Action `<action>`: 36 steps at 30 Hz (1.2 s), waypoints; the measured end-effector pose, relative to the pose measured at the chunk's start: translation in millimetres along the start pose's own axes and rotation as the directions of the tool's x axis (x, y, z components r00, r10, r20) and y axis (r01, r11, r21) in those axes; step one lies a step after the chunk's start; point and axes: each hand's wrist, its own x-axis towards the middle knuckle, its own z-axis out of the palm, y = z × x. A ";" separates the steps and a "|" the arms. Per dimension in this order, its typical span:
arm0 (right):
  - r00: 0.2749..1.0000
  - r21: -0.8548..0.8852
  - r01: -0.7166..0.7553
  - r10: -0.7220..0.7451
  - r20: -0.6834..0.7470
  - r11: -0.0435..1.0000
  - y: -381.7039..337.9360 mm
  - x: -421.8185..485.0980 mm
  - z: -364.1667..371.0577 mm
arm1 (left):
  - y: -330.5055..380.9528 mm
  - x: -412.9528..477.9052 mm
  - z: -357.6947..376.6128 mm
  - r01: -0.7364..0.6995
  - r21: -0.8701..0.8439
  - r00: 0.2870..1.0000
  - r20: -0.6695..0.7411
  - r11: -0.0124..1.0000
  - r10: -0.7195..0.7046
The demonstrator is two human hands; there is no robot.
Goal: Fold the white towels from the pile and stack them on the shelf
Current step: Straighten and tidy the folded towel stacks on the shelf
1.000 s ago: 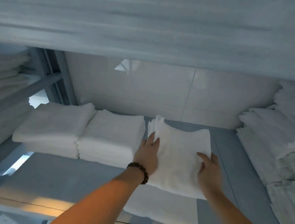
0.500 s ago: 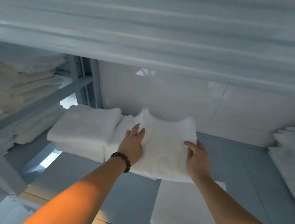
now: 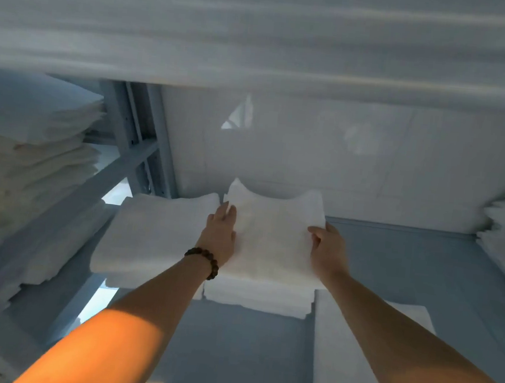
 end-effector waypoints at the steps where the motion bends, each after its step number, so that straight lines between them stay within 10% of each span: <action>1: 1.000 0.013 -0.002 0.002 -0.009 1.000 1.1 4.5 2.5 | -1.1 5.6 1.7 -0.008 -0.001 1.000 -0.008 1.000 0.008; 9: 0.972 -0.204 -0.085 0.126 0.199 0.975 41.8 25.3 33.3 | -15.2 23.1 35.8 0.142 0.024 0.990 -0.014 0.990 -0.142; 19: 0.885 -0.413 0.087 0.120 0.450 0.907 45.1 24.4 31.4 | -9.3 9.8 52.4 -0.046 0.443 0.979 0.197 0.895 -0.047; 27: 0.905 -0.266 -0.065 0.169 0.391 0.962 34.8 4.4 -20.4 | 39.8 -17.7 22.0 -0.023 -0.087 0.995 0.093 0.996 0.031; 36: 0.931 -0.357 -0.107 0.219 0.291 0.928 103.0 -28.4 -109.4 | 137.1 -66.4 39.3 -0.202 -0.257 0.972 0.064 0.945 0.226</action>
